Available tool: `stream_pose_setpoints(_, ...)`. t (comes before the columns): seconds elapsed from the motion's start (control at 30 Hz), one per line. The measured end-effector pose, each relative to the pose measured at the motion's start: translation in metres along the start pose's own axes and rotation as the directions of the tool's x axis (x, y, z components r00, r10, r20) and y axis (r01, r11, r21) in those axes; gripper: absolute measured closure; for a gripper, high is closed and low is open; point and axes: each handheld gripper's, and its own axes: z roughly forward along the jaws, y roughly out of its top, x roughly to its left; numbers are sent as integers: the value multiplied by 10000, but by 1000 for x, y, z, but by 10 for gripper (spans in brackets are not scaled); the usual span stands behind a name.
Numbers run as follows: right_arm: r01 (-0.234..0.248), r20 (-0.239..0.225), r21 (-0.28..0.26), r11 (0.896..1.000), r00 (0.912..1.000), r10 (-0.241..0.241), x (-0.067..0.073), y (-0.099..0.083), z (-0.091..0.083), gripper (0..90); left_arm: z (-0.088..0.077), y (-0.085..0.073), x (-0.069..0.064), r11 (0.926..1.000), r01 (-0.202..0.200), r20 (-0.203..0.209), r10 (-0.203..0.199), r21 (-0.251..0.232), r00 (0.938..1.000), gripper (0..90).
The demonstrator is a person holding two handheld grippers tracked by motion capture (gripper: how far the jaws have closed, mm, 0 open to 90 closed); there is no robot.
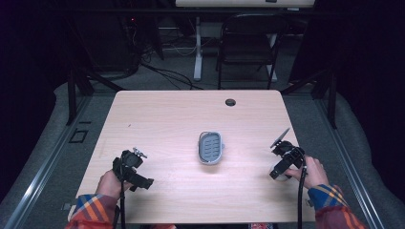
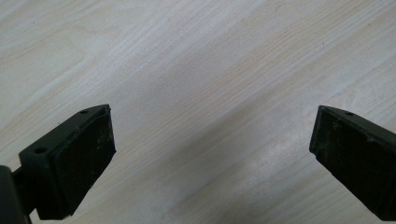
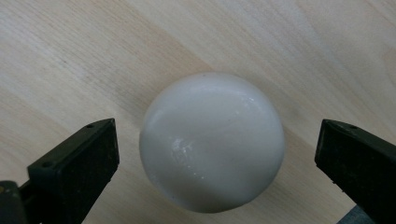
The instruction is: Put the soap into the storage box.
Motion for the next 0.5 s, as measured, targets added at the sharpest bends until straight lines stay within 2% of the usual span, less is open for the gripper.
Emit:
stream_pose_setpoints(0.07,-780,-248,-891,9930,9968,761,5,-3,7,27,0,0,0,10000,4,11,-4,18,10000,0)
stream_pose_setpoints(0.1,-767,-237,-913,9929,9969,748,5,-3,7,32,0,0,0,10000,5,10,-5,18,10000,0)
stream_pose_setpoints(0.13,-576,-178,-675,9961,9982,565,4,-3,6,42,0,0,0,10000,3,9,-3,18,10000,0)
stream_pose_setpoints(0.17,-961,-327,-1184,9883,9951,929,7,-4,11,79,0,0,0,10000,5,9,-5,20,10000,0)
stream_pose_setpoints(0.2,-961,-327,-1184,9883,9951,929,7,-4,11,79,0,0,0,10000,2,10,-2,15,10000,0)
stream_pose_setpoints(0.27,-629,-215,-703,9955,9979,615,5,-2,8,90,0,0,0,10000,0,13,0,22,10000,0)
stream_pose_setpoints(0.3,-512,-243,-484,9975,9985,501,4,-1,7,126,0,0,0,10000,4,11,-4,18,10000,0)
stream_pose_setpoints(0.4,-576,-252,-565,9967,9981,562,5,-2,9,146,0,0,0,10000,-1,16,1,20,10000,0)
stream_pose_setpoints(0.43,-399,-192,-305,9987,9990,393,4,-1,8,148,0,0,0,10000,1,18,-1,30,10000,0)
stream_pose_setpoints(0.47,-399,-192,-305,9987,9990,393,4,-1,8,148,0,0,0,10000,1,18,-1,30,10000,0)
stream_pose_setpoints(0.5,-583,-286,-540,9968,9980,568,5,-1,10,153,0,0,0,10000,-2,19,2,31,10000,0)
